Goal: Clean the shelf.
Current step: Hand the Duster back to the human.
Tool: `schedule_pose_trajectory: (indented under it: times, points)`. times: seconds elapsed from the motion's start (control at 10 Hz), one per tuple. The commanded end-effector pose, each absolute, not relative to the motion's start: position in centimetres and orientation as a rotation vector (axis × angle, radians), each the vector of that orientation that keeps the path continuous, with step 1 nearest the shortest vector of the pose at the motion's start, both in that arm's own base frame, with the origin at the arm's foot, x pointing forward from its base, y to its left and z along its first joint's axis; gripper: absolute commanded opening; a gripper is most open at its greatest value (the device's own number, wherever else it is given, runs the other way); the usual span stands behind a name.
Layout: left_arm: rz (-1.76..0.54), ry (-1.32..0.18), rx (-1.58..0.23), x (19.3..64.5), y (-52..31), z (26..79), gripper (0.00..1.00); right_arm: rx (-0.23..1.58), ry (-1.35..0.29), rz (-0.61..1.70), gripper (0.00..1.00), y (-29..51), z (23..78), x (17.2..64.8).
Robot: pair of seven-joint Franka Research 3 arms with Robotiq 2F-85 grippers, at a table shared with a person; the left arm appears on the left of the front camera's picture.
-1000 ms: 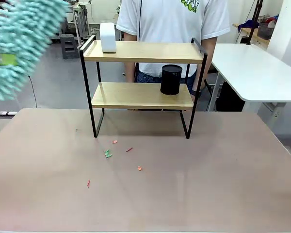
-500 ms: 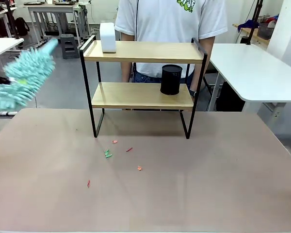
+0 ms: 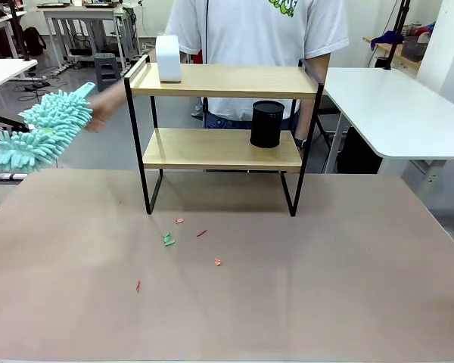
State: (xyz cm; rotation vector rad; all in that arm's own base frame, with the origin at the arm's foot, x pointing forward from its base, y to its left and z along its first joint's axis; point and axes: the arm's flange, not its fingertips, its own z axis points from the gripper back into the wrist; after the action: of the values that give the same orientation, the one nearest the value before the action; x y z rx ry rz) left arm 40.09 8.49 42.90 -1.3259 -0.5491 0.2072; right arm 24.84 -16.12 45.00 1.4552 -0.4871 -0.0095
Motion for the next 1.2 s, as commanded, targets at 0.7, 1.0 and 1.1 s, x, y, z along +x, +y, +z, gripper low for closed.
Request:
schedule_pose_trajectory:
  times: [0.7,1.0,1.1]
  points:
    - [0.174,-0.564,-1.338,39.33,8.50,42.68,0.00,1.453,-0.492,0.002,1.00,-16.12,44.98,24.50]
    - [0.177,-0.573,-1.326,39.70,8.30,43.00,0.75,1.453,-0.492,0.002,1.00,-16.12,44.98,24.50]
    - [0.171,-0.566,-1.338,39.66,8.14,43.11,1.00,1.453,-0.492,0.002,1.00,-16.12,44.98,24.50]
